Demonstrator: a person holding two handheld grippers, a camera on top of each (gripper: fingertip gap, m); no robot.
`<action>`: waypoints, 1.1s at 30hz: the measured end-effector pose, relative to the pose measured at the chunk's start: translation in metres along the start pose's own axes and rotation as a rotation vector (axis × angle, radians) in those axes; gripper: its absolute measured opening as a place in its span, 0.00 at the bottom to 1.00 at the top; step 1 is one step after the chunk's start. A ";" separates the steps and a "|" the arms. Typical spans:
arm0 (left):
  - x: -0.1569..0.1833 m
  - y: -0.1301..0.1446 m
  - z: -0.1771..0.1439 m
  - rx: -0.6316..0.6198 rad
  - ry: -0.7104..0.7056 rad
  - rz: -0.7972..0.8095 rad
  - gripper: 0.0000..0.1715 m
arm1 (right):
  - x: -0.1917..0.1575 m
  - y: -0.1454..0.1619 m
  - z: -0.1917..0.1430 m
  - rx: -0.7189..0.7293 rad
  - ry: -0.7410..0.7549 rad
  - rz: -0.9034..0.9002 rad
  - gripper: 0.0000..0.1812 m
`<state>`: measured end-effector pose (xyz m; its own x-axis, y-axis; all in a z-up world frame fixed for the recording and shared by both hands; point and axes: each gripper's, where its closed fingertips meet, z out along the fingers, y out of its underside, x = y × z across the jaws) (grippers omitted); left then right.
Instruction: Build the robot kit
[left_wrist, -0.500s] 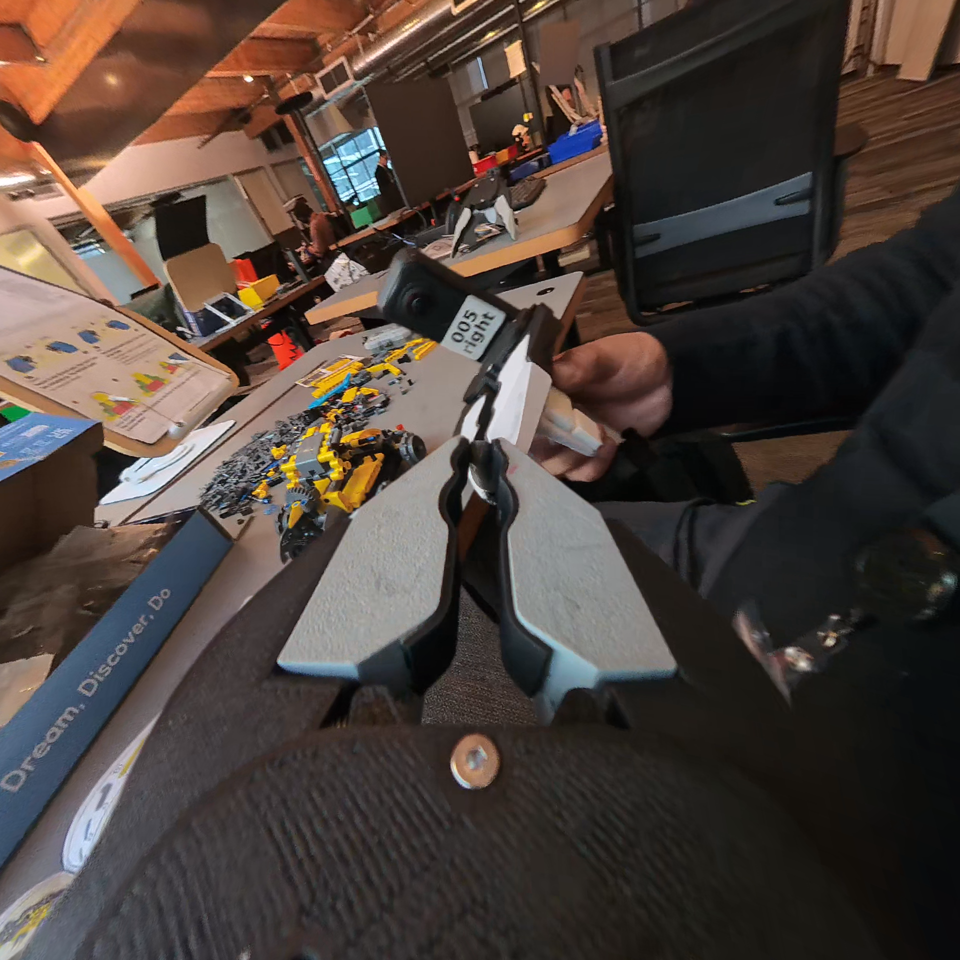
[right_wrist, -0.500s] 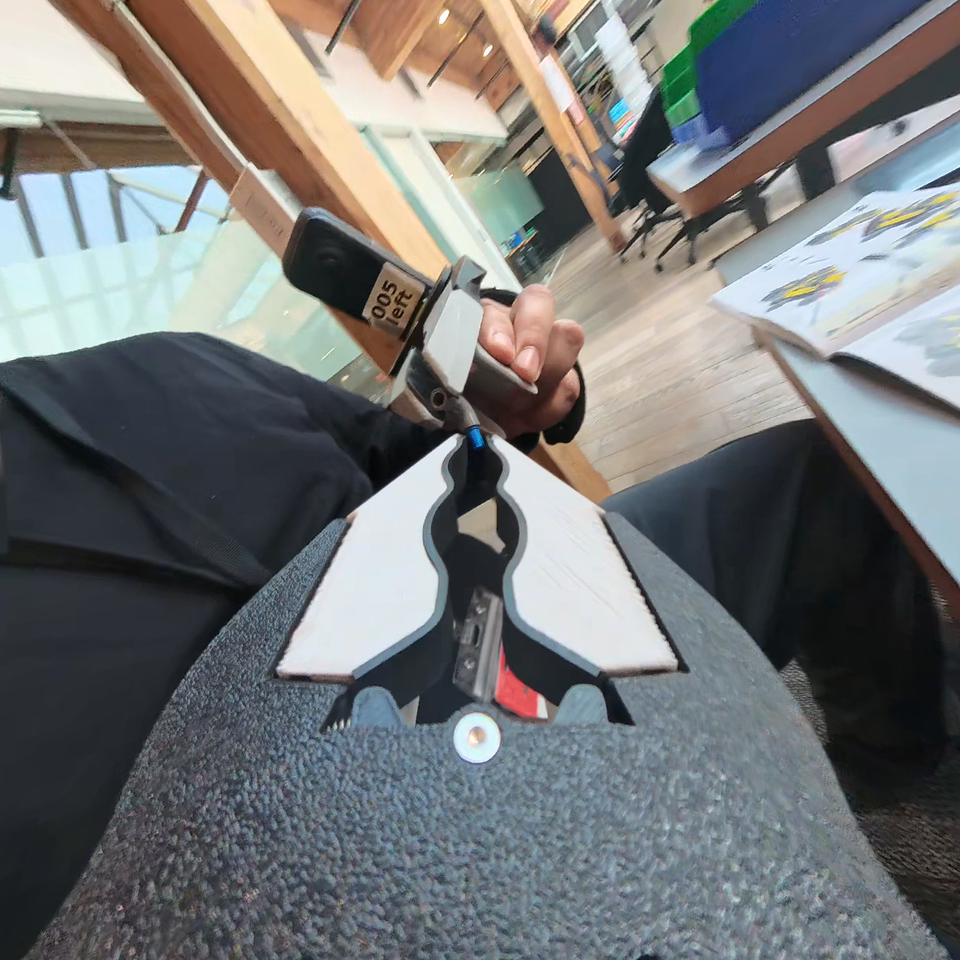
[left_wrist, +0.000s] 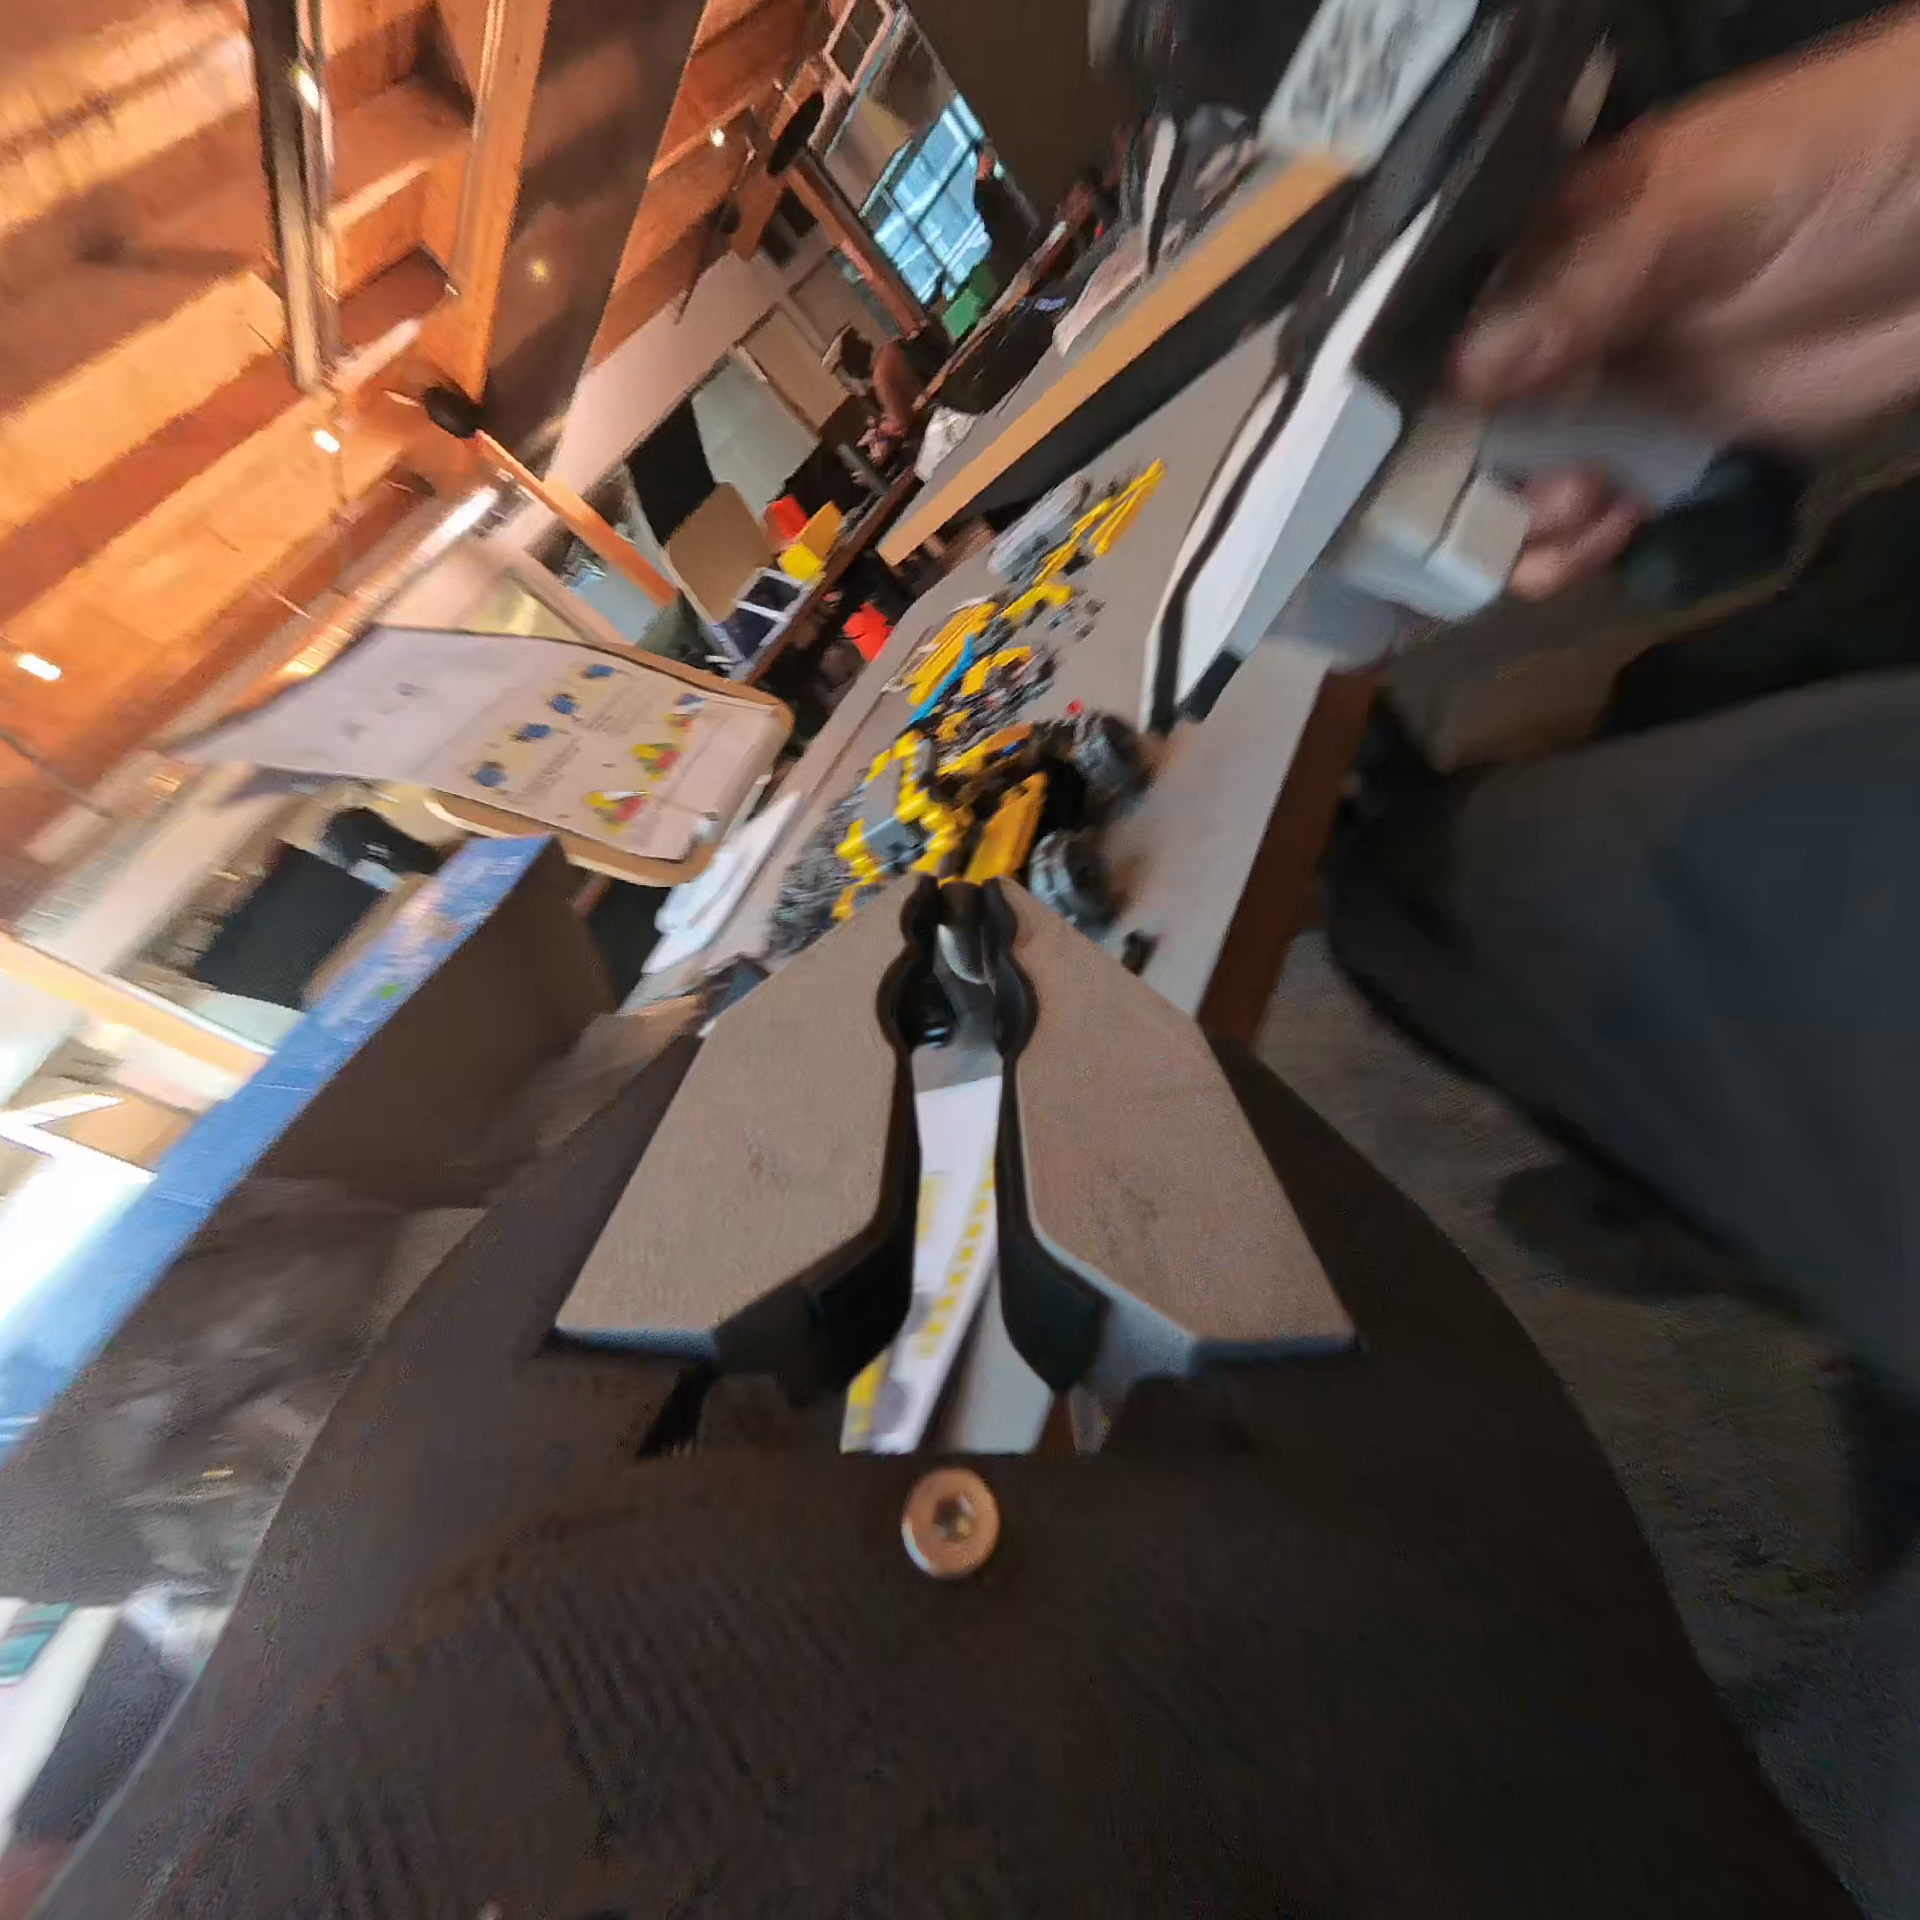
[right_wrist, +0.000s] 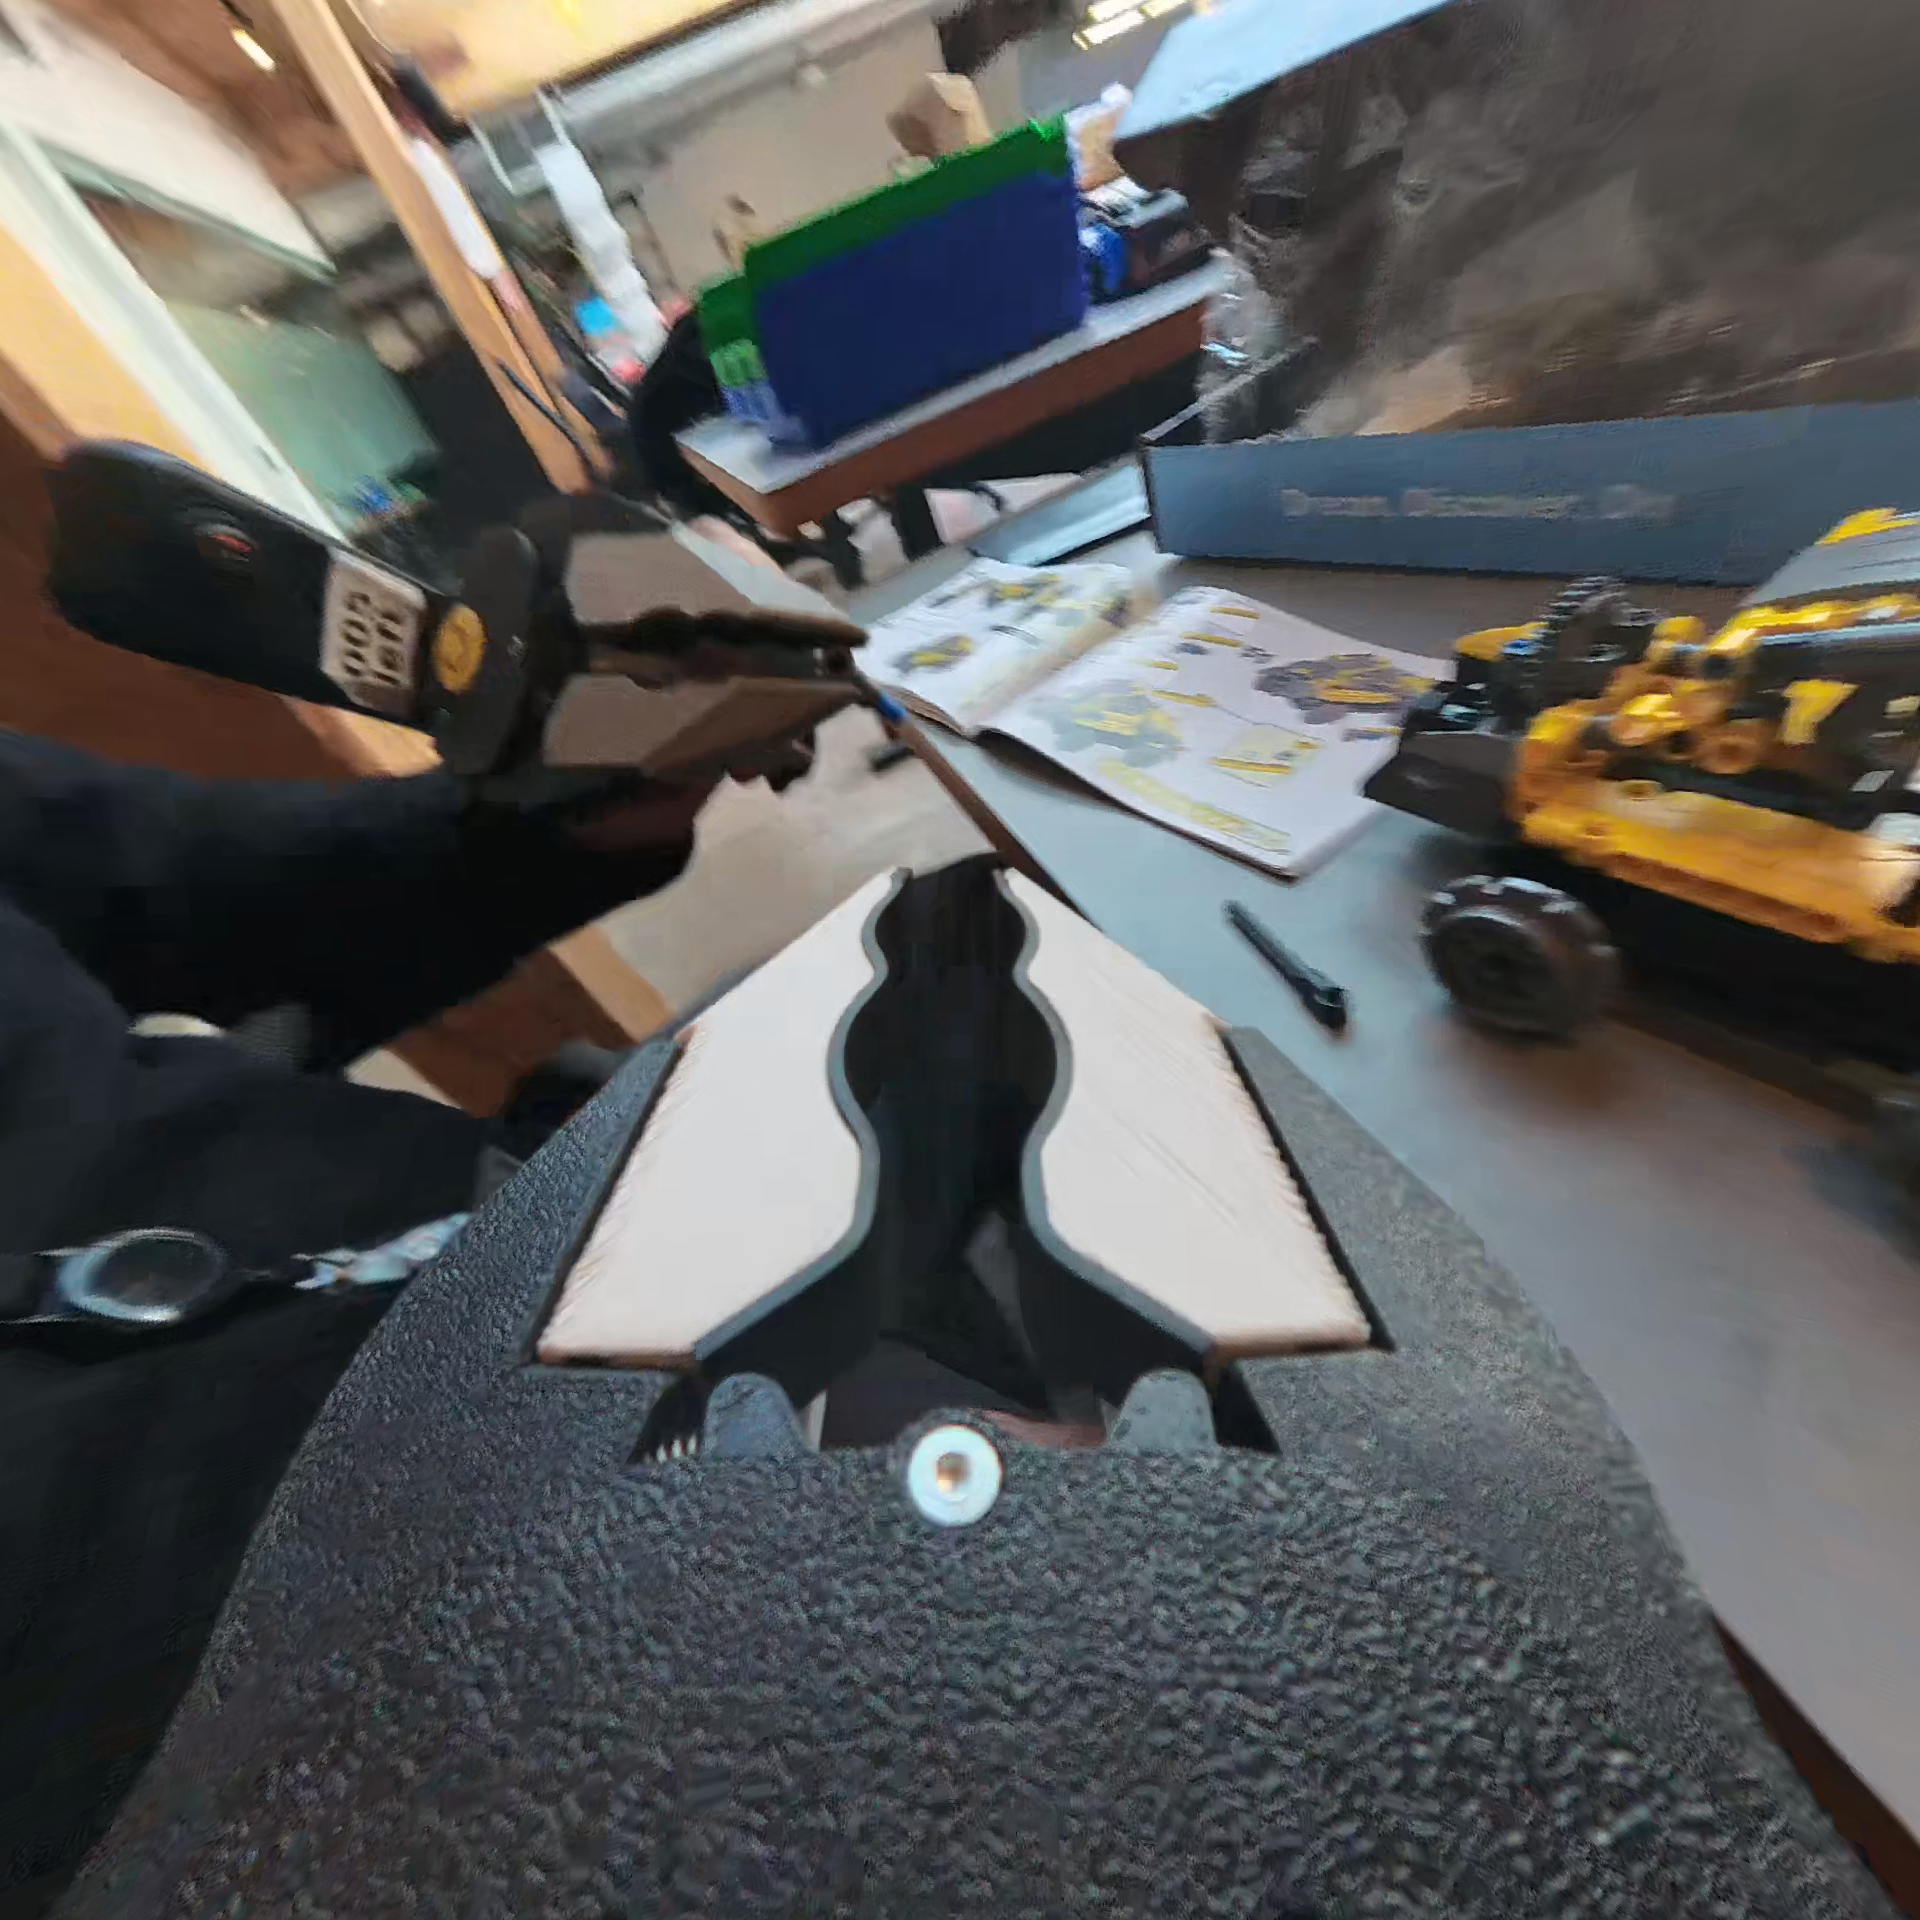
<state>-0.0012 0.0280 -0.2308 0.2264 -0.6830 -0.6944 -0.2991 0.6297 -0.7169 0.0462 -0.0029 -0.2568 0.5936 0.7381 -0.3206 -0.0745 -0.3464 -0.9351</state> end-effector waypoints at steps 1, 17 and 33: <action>-0.006 0.009 0.004 -0.017 -0.027 0.091 0.03 | 0.010 0.003 -0.003 -0.039 0.064 -0.056 0.08; 0.016 -0.001 0.009 0.076 -0.013 0.325 0.03 | -0.022 -0.009 0.048 -0.120 -0.261 0.027 0.12; 0.023 -0.038 -0.020 0.257 0.001 0.183 0.03 | -0.062 -0.014 0.047 -0.104 -0.624 0.336 0.17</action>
<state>-0.0035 -0.0192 -0.2181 0.1894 -0.5498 -0.8136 -0.0909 0.8152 -0.5720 -0.0267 -0.0164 -0.2306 -0.0198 0.7647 -0.6440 -0.0774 -0.6434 -0.7616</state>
